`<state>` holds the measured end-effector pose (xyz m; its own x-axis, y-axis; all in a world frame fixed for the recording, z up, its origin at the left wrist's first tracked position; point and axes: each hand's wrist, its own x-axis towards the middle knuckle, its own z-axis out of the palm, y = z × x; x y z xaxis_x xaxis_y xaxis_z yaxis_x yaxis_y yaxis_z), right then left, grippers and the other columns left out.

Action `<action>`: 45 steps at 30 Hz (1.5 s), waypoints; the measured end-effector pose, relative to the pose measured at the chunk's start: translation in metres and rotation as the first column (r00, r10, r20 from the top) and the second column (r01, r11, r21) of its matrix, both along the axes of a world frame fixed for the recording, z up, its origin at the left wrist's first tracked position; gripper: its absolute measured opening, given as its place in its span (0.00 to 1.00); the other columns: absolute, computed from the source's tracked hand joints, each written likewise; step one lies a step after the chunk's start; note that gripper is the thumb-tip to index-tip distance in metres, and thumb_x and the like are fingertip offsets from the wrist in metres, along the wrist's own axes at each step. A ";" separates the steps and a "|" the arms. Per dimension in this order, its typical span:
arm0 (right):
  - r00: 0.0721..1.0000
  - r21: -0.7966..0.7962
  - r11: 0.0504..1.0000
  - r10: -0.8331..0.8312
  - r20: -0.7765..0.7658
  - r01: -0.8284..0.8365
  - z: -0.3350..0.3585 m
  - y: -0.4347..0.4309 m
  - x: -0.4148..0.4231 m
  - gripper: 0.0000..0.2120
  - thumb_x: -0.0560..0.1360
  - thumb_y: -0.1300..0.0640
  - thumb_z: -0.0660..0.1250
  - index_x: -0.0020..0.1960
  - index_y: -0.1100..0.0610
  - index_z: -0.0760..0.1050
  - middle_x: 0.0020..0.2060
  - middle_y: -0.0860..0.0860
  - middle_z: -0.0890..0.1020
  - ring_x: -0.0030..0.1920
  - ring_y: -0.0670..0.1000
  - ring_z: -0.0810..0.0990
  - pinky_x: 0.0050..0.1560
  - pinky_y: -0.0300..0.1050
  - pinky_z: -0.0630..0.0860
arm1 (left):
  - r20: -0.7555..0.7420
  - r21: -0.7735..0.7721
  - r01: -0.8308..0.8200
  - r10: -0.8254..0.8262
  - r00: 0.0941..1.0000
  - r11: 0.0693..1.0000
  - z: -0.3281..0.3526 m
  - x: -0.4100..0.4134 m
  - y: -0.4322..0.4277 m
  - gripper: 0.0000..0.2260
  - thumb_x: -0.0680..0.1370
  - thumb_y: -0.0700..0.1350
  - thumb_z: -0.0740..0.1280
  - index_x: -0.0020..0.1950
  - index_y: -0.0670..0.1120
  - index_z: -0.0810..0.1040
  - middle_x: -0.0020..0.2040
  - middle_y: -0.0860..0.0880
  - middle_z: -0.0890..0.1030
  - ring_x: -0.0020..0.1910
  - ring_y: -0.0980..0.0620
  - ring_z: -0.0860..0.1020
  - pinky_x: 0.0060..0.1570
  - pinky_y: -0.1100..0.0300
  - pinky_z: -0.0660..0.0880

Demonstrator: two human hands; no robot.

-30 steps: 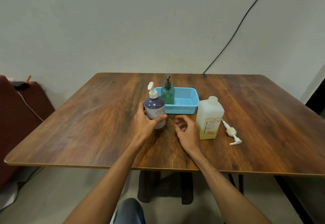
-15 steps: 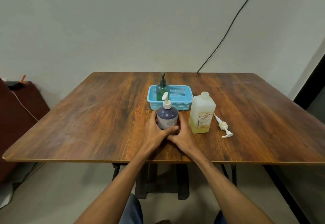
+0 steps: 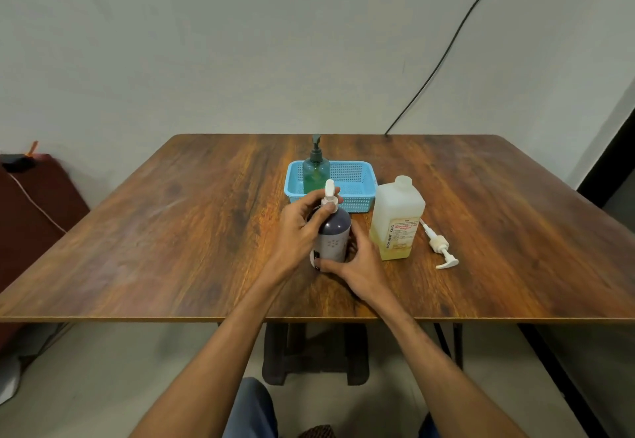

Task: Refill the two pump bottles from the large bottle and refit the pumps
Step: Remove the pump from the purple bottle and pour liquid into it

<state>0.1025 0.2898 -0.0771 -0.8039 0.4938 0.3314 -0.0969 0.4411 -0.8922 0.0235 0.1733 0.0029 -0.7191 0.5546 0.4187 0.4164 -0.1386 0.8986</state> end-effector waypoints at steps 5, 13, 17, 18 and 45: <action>1.000 -0.013 1.000 -0.024 0.018 0.024 -0.001 -0.001 0.000 0.42 0.64 0.48 0.83 0.67 0.27 0.63 0.62 0.29 0.75 0.63 0.32 0.73 0.54 0.24 0.73 | 0.090 0.082 -0.158 0.151 0.984 0.984 0.002 0.006 0.008 0.15 0.70 0.42 0.80 0.55 0.41 0.82 0.52 0.48 0.85 0.52 0.54 0.84 0.50 0.59 0.81; 0.999 -0.017 0.999 -0.029 -0.015 0.029 0.001 -0.001 0.002 0.41 0.64 0.50 0.83 0.69 0.32 0.65 0.64 0.32 0.76 0.65 0.35 0.74 0.56 0.29 0.75 | 0.013 -0.035 0.010 -0.009 1.000 0.999 -0.004 0.009 0.006 0.16 0.82 0.43 0.65 0.69 0.41 0.74 0.63 0.46 0.81 0.63 0.53 0.79 0.64 0.49 0.78; 1.000 -0.030 0.999 -0.023 -0.004 0.023 0.000 0.000 0.001 0.41 0.64 0.50 0.83 0.71 0.36 0.65 0.65 0.37 0.76 0.65 0.39 0.75 0.61 0.39 0.77 | 0.003 0.016 -0.082 0.082 0.997 0.997 -0.001 0.004 0.006 0.13 0.80 0.38 0.69 0.64 0.38 0.78 0.59 0.42 0.83 0.60 0.49 0.82 0.61 0.48 0.80; 1.000 -0.032 0.999 -0.027 0.000 0.027 0.000 0.000 0.001 0.41 0.64 0.50 0.83 0.70 0.35 0.65 0.65 0.37 0.76 0.65 0.39 0.75 0.62 0.40 0.77 | 0.005 0.031 -0.113 0.113 0.994 0.993 0.000 0.004 0.007 0.13 0.78 0.39 0.71 0.62 0.38 0.79 0.58 0.43 0.83 0.58 0.50 0.82 0.59 0.50 0.81; 0.997 0.015 0.999 -0.052 0.049 0.051 0.000 0.001 0.004 0.38 0.61 0.44 0.83 0.61 0.25 0.65 0.61 0.30 0.76 0.63 0.33 0.74 0.56 0.32 0.74 | 0.144 0.519 -0.256 0.212 0.967 0.816 0.091 -0.001 -0.022 0.16 0.68 0.38 0.81 0.52 0.44 0.81 0.45 0.51 0.86 0.45 0.52 0.85 0.47 0.61 0.81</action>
